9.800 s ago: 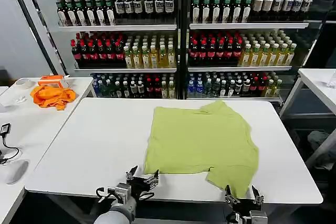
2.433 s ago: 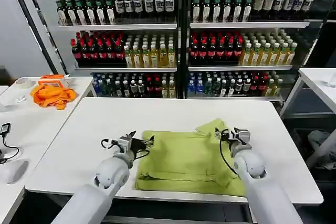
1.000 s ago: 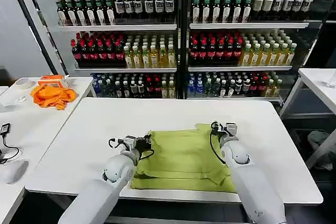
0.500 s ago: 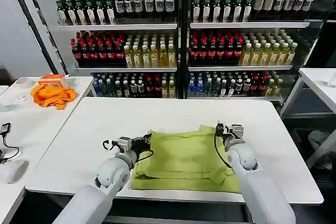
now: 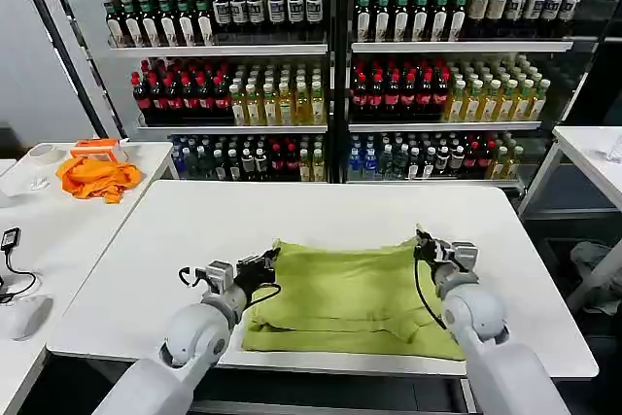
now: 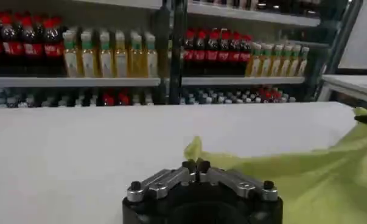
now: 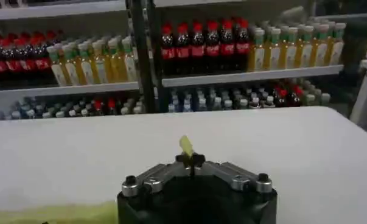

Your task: Fold and organize the clothes.

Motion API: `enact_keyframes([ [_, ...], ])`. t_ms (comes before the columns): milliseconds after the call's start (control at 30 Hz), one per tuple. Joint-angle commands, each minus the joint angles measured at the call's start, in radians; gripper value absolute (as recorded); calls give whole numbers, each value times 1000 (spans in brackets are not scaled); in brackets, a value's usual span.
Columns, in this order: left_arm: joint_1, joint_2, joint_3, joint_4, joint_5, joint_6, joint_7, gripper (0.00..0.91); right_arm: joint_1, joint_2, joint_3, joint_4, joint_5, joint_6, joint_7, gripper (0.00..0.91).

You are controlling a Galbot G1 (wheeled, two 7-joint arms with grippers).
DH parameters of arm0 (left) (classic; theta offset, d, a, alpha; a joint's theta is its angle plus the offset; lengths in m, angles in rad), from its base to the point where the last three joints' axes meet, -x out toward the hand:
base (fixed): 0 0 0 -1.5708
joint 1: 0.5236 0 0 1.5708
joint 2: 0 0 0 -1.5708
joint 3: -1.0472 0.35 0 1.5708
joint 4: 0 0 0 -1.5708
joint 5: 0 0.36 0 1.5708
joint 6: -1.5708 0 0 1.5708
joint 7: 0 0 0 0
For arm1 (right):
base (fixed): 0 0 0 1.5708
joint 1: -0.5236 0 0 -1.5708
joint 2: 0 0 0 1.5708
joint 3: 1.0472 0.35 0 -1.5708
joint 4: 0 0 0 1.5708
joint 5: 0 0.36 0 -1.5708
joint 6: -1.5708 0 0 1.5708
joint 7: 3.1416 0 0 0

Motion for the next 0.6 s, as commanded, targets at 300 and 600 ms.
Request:
enact_keyframes([
  [300, 220, 36, -34, -144, 74, -28, -2, 20, -317, -10, 148, 282, -5, 1, 10, 0],
  [600, 250, 26, -43, -100, 179, -59, 6, 20, -410, 21, 161, 282, -33, 7, 15, 0],
])
